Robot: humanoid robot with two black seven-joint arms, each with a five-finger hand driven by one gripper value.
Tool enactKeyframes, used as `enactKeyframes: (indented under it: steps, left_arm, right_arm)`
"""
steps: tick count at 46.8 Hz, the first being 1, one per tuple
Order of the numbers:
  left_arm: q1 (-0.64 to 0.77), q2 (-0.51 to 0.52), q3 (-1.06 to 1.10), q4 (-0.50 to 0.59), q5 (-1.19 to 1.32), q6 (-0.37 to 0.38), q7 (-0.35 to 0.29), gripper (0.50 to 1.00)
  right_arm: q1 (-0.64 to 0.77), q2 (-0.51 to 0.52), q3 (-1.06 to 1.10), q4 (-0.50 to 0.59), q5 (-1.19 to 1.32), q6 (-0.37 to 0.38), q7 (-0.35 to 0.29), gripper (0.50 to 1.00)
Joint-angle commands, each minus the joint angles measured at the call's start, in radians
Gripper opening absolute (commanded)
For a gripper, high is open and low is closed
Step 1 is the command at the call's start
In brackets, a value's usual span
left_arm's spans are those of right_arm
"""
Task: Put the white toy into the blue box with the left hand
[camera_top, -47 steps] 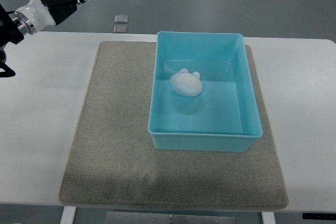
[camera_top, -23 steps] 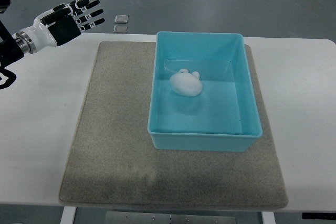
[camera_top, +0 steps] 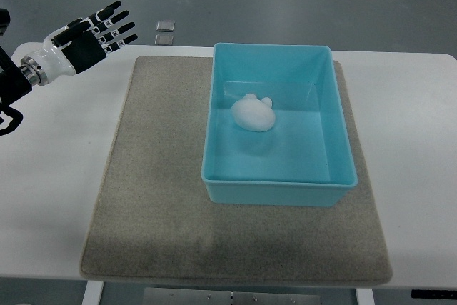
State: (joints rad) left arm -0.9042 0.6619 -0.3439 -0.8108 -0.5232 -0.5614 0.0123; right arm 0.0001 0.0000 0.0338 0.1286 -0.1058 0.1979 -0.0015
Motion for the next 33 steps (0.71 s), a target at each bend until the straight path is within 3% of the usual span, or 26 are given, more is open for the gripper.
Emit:
enactKeyframes:
  steps: [1, 33]
  left_arm:
    - [0.016, 0.004, -0.015, 0.002, 0.003, -0.003, 0.000, 0.996]
    - [0.018, 0.007, -0.029, 0.001, 0.017, -0.011, 0.002, 0.996]
  right_arm:
    - [0.000, 0.000, 0.000, -0.001, 0.000, 0.000, 0.000, 0.936]
    - [0.003, 0.000, 0.002, 0.009, -0.002, 0.009, 0.000, 0.936]
